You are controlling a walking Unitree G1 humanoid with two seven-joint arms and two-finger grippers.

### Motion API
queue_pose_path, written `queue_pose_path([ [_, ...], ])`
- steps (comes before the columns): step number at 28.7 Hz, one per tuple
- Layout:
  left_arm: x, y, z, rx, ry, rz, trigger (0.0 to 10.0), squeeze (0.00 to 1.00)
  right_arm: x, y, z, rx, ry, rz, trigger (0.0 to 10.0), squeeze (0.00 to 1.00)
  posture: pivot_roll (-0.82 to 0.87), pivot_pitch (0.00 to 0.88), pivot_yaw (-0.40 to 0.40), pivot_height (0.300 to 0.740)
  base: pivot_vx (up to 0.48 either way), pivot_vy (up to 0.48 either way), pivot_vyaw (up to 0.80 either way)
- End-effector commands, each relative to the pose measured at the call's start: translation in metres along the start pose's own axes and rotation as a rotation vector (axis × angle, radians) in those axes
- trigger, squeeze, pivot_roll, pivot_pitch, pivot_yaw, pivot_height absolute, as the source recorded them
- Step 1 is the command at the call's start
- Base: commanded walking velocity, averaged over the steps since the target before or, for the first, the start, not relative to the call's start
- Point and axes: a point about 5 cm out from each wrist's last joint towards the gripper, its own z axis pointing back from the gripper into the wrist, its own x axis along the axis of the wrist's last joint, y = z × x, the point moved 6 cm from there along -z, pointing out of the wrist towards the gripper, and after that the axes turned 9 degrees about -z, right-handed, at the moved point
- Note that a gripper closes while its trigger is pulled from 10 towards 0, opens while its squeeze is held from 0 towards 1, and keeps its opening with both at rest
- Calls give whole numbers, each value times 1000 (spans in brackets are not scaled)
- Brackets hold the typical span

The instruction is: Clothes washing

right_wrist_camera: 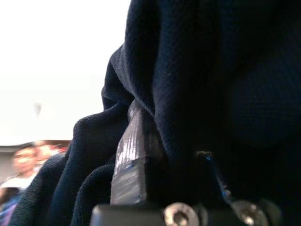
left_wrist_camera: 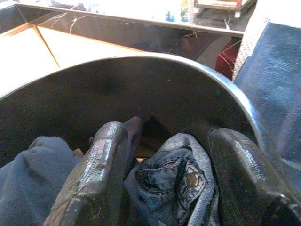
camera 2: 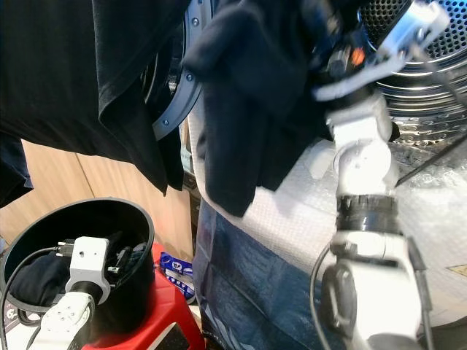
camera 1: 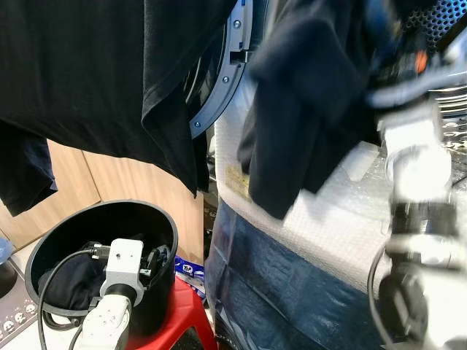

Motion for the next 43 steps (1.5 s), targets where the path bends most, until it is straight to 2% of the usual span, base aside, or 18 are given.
queue_pose_path([
  [1,0,-3,1,-3,-1,2,10000,0,21,-13,-7,-68,-56,72,0,0,106,0,-34,740,0,0,0],
  [3,-1,-9,3,-15,2,9,10000,0,31,-32,-11,-182,-89,111,0,0,108,0,-36,740,0,0,0],
  [6,0,-19,3,-30,4,22,10000,0,65,-77,-11,-596,-158,245,0,0,111,0,-40,740,0,0,0],
  [9,-1,-22,4,-35,5,22,10000,0,96,-93,-2,-883,-198,378,0,0,113,0,-46,740,0,0,0],
  [10,-2,-22,5,-30,6,26,10000,0,106,-97,2,-1028,-169,511,0,0,115,0,-46,740,0,0,0],
  [11,-2,-22,5,-28,6,27,10000,0,110,-97,2,-1083,-158,577,0,0,115,0,-46,740,0,0,0],
  [14,0,-23,3,-28,1,27,10000,0,114,-88,-19,-1088,-154,640,0,0,122,0,-51,740,0,0,0],
  [16,2,-23,2,-28,-6,25,10000,0,105,-87,-27,-1105,-85,706,0,0,122,0,-51,740,0,0,0],
  [19,3,-23,2,-26,-7,24,10000,0,94,-90,-27,-1110,-44,698,0,0,128,0,-57,740,0,0,0],
  [20,3,-23,2,-26,-7,25,10000,0,79,-96,-23,-1121,39,714,3725,0,131,0,-60,740,0,0,0],
  [21,2,-24,2,-29,-3,25,10000,0,57,-103,-15,-1131,148,698,10000,0,134,0,-62,740,0,0,0],
  [24,4,-27,2,-37,-7,28,10000,0,-12,-118,15,-1111,490,708,10000,0,142,0,-69,740,0,0,0],
  [26,6,-27,1,-38,-12,30,10000,0,-35,-125,40,-1153,583,675,10000,0,142,0,-70,740,0,0,0],
  [30,7,-29,0,-45,-14,32,10000,0,-44,-128,54,-1183,628,646,10000,0,147,0,-76,740,0,0,0],
  [34,7,-32,1,-51,-13,35,10000,0,-38,-128,51,-1181,627,646,10000,0,142,0,-78,740,0,0,0],
  [35,7,-32,1,-52,-12,36,10000,0,-34,-128,49,-1180,617,651,10000,439,142,0,-78,740,0,0,0],
  [36,7,-32,1,-53,-11,37,10000,0,-30,-127,46,-1179,603,659,10000,1000,133,0,-74,740,0,0,0],
  [43,8,-36,0,-64,-15,37,10000,0,15,-126,37,-1250,471,740,10000,1000,131,0,-73,740,0,0,0],
])
